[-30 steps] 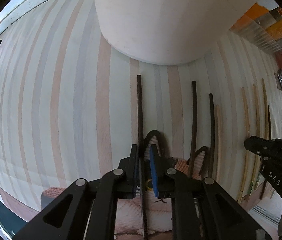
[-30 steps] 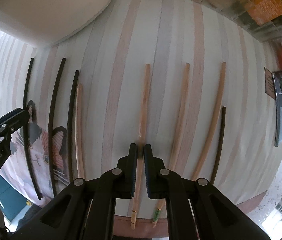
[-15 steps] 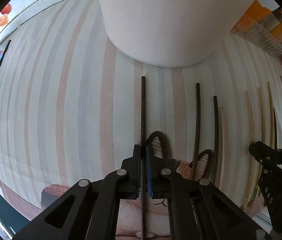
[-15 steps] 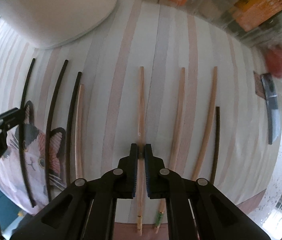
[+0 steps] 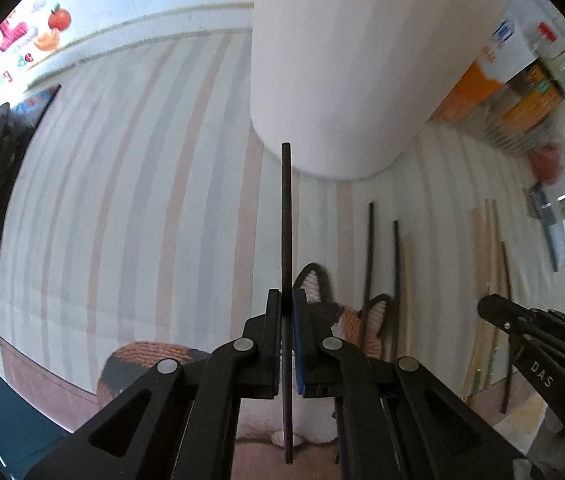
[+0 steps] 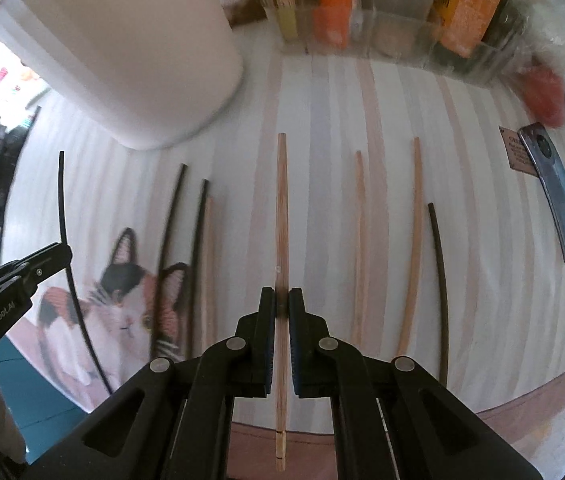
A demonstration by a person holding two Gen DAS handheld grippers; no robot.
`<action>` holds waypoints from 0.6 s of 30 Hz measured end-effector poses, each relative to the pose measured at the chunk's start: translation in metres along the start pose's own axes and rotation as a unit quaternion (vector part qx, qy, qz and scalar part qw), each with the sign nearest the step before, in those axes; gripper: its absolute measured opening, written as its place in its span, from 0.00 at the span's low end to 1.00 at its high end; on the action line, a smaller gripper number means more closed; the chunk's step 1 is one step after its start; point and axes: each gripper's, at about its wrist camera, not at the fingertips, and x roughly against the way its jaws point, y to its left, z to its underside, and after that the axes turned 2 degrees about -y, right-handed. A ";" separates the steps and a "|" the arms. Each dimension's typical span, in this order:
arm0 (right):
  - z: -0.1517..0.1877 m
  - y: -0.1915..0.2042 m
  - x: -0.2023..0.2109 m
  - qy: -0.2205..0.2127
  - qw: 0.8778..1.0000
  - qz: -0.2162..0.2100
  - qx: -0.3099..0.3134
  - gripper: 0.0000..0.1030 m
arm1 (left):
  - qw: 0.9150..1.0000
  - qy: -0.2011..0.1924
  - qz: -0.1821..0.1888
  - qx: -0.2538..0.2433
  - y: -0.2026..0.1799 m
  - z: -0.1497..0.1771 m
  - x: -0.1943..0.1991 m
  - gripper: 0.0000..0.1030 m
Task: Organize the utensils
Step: 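Lift both chopsticks off the mat and carry them toward the holder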
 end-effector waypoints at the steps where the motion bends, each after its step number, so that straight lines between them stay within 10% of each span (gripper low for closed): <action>1: 0.001 -0.001 0.005 -0.007 1.000 -0.005 0.000 0.06 | 1.000 -0.008 0.004 0.000 0.002 -0.005 0.007 0.02; 18: -0.063 -0.001 0.130 -0.169 0.983 -0.065 0.003 0.06 | 0.976 -0.217 0.026 0.016 0.031 -0.056 0.165 0.01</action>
